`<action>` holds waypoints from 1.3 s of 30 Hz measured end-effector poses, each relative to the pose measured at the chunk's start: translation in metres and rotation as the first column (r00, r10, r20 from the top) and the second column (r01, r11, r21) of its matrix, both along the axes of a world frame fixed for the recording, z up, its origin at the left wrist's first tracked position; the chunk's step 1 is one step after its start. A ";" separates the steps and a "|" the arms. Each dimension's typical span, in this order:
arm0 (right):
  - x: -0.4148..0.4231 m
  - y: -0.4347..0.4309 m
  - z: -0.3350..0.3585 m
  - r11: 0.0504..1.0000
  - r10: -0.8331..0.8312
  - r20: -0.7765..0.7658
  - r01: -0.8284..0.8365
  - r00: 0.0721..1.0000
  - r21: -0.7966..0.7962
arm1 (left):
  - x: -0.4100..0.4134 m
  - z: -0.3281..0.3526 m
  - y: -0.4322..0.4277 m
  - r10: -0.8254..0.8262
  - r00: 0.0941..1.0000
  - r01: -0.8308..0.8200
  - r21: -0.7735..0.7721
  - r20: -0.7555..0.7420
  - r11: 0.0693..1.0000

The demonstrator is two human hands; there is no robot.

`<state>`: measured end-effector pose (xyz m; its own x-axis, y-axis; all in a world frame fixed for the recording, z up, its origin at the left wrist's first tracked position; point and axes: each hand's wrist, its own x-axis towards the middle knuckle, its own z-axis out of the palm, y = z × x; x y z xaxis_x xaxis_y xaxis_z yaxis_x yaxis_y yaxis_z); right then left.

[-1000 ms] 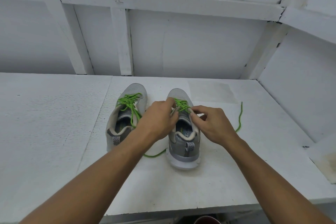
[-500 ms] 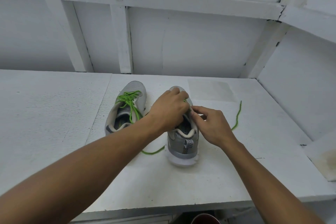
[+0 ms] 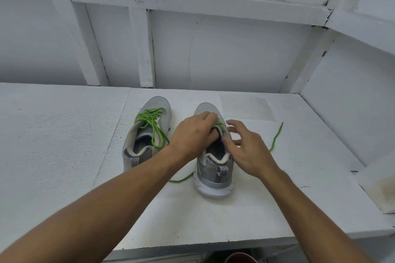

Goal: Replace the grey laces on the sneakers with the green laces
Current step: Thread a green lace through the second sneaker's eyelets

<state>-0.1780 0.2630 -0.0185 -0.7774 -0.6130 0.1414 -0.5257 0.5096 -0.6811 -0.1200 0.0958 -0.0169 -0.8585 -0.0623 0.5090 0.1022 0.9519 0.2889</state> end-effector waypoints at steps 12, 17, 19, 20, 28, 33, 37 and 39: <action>-0.015 -0.015 0.014 0.950 0.255 -0.368 -0.161 0.894 0.267 | 0.009 -0.002 -0.008 0.026 0.997 -0.025 -0.017 0.077 1.000; -0.016 -0.016 0.011 0.948 0.254 -0.386 -0.149 0.887 0.282 | 0.003 0.006 -0.001 0.003 0.996 0.005 -0.086 0.089 0.996; -0.016 -0.016 0.010 0.952 0.242 -0.397 -0.138 0.885 0.273 | 0.004 0.004 -0.001 -0.017 1.000 0.020 -0.108 0.025 0.994; -0.015 -0.017 0.011 0.954 0.234 -0.402 -0.131 0.885 0.269 | 0.007 0.004 0.000 -0.022 1.000 0.021 -0.127 0.000 0.992; -0.010 -0.028 0.027 0.913 0.213 -0.320 -0.071 0.923 0.403 | 0.008 0.001 -0.002 0.034 0.999 -0.039 -0.121 -0.041 0.992; -0.011 -0.027 0.026 0.913 0.254 -0.371 -0.095 0.894 0.396 | 0.008 0.012 -0.005 0.058 0.983 -0.043 -0.090 0.174 0.995; -0.012 -0.022 0.020 0.922 0.255 -0.401 -0.096 0.880 0.375 | 0.005 0.021 -0.007 0.018 0.959 0.009 -0.093 0.284 0.996; -0.009 -0.020 0.018 0.923 0.253 -0.402 -0.096 0.880 0.372 | 0.007 0.018 -0.007 0.004 0.963 0.022 -0.095 0.268 0.995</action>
